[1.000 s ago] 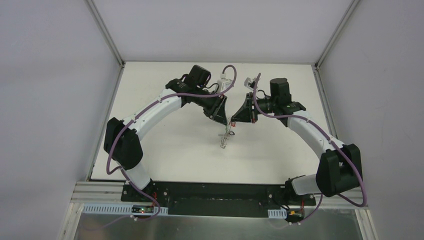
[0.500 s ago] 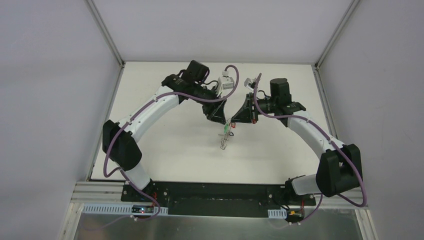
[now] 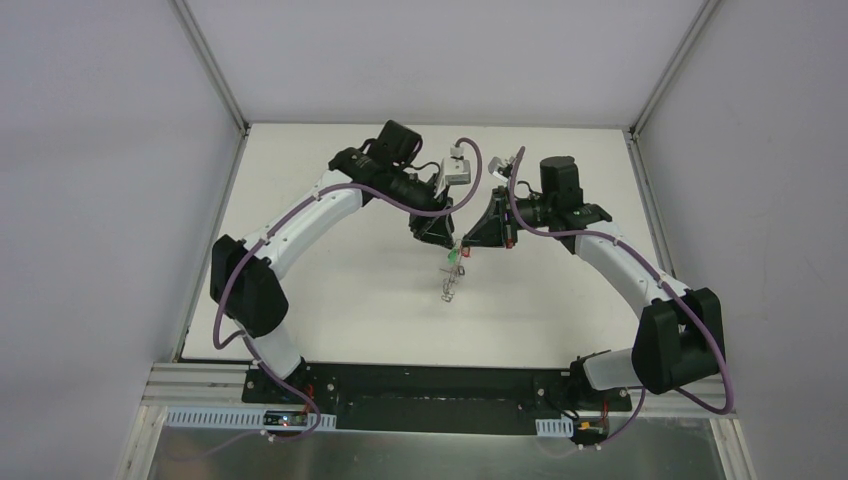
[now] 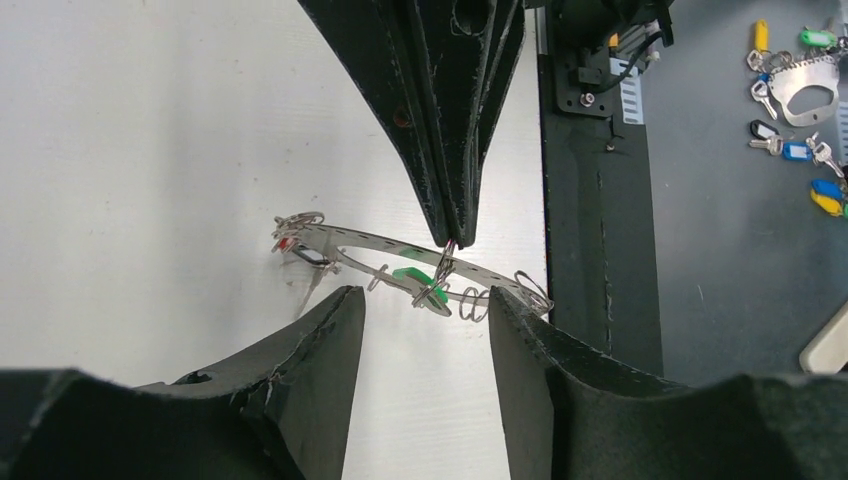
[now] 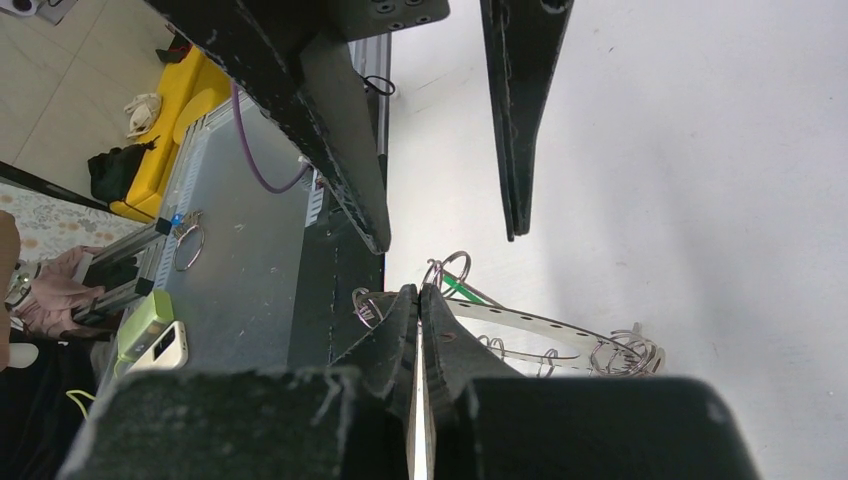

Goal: Put the keys on the keyring

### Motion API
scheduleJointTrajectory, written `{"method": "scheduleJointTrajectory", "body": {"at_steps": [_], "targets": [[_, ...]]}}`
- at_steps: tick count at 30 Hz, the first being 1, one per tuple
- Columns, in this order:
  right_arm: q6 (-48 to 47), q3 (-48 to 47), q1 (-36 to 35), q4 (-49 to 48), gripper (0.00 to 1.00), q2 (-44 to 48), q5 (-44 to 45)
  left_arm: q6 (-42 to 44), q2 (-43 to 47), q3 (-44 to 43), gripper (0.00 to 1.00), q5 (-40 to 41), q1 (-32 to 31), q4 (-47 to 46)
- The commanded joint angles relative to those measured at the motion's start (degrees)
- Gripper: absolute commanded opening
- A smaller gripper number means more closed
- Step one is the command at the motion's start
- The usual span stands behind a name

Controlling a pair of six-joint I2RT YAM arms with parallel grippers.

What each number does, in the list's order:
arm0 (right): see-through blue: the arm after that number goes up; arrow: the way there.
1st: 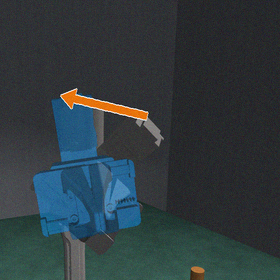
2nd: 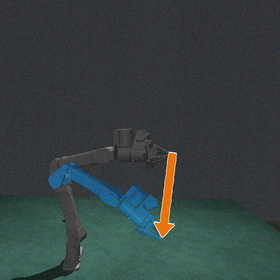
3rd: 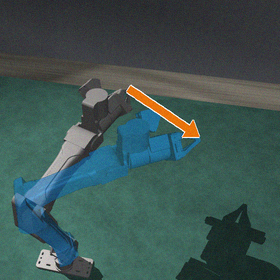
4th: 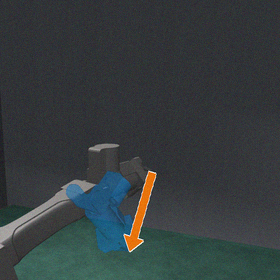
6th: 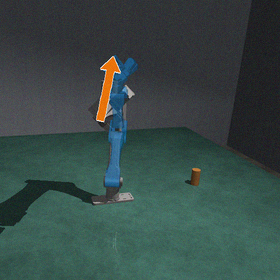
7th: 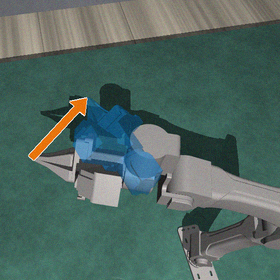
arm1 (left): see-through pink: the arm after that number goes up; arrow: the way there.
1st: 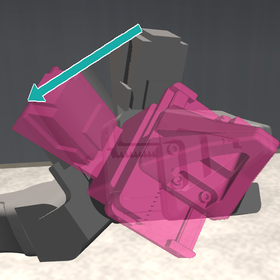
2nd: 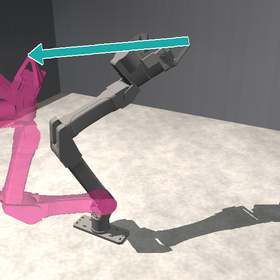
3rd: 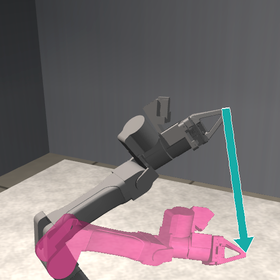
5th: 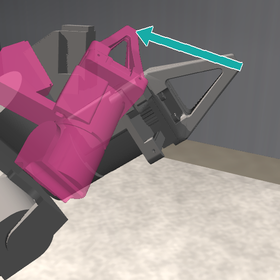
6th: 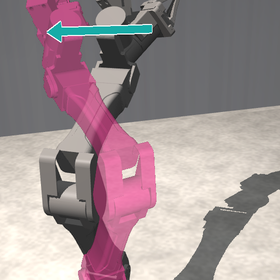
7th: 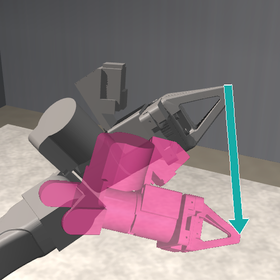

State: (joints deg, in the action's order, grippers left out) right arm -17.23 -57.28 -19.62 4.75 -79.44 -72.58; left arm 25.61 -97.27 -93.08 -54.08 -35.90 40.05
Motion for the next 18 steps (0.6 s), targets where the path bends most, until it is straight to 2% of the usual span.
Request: {"method": "scheduleJointTrajectory", "body": {"at_steps": [1,9,18], "targets": [[-1.75,0.32,0.33,-2.82,0.0,2.25,-3.84,3.1,-1.3,-1.75,0.48,-5.4,0.03,-0.84],[-1.86,0.41,0.33,-2.82,0.0,2.27,-3.21,3.49,-1.09,0.79,0.42,-6.48,-0.9,-1.83],[-1.75,0.32,0.35,-2.74,0.0,2.33,-2.68,2.74,-0.95,3.4,0.3,-6.28,-1.88,-3.64]]}}
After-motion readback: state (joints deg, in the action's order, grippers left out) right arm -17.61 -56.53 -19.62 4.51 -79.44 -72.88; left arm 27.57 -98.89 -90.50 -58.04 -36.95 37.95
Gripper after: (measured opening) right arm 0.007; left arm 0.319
